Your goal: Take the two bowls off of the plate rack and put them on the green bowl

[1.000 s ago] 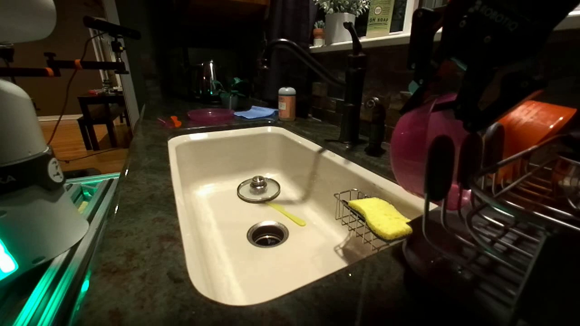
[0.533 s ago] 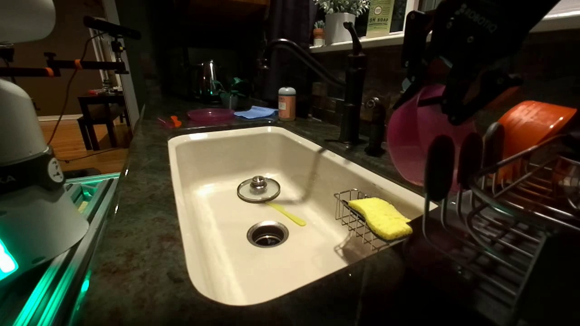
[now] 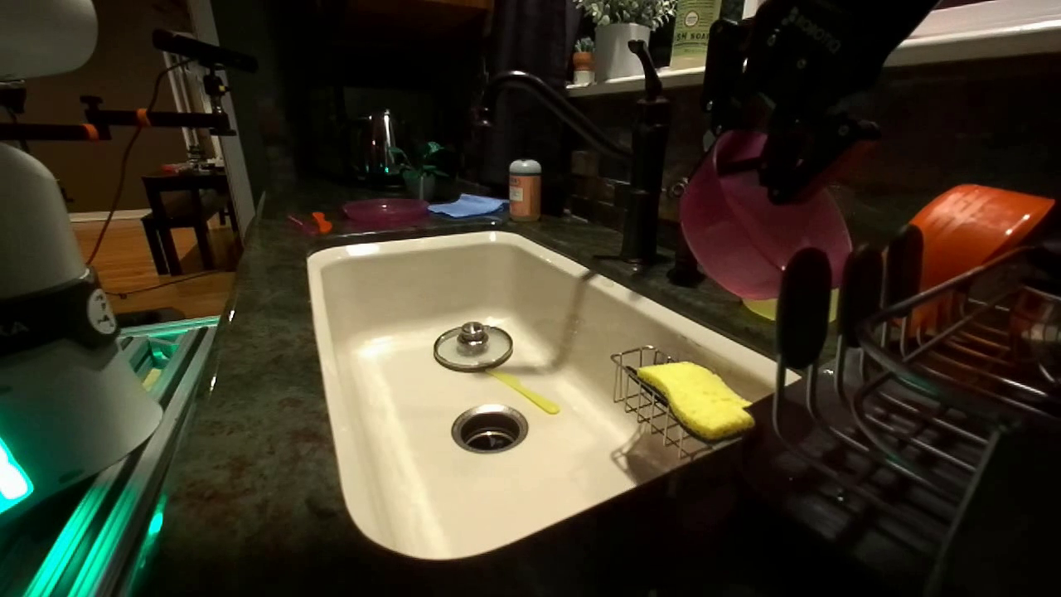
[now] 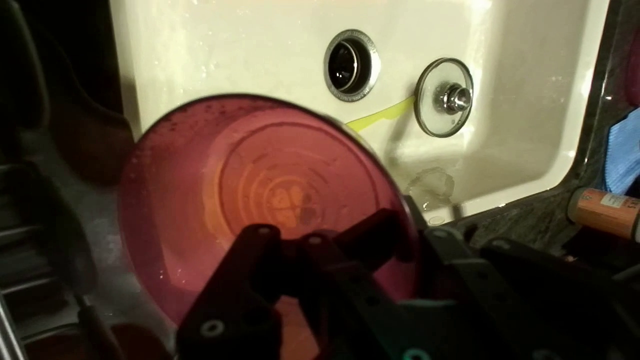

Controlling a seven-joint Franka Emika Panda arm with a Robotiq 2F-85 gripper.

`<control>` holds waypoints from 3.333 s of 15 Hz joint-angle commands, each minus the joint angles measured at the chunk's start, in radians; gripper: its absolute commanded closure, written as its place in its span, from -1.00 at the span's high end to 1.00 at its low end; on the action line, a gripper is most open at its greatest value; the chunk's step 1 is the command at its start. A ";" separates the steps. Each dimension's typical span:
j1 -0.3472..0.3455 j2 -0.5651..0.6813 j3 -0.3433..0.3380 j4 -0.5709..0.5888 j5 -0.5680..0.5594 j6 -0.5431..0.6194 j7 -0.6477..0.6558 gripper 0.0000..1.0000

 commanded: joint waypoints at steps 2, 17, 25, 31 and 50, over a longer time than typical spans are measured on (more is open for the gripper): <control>0.029 -0.073 0.007 -0.077 0.000 0.033 0.042 -0.97; 0.171 -0.191 0.067 -0.299 -0.140 0.419 -0.176 -0.87; 0.185 -0.190 0.075 -0.322 -0.175 0.462 -0.248 -0.97; 0.213 -0.134 0.101 -0.294 -0.270 0.528 -0.287 -0.97; 0.206 0.006 0.155 -0.170 -0.272 0.700 -0.297 -0.97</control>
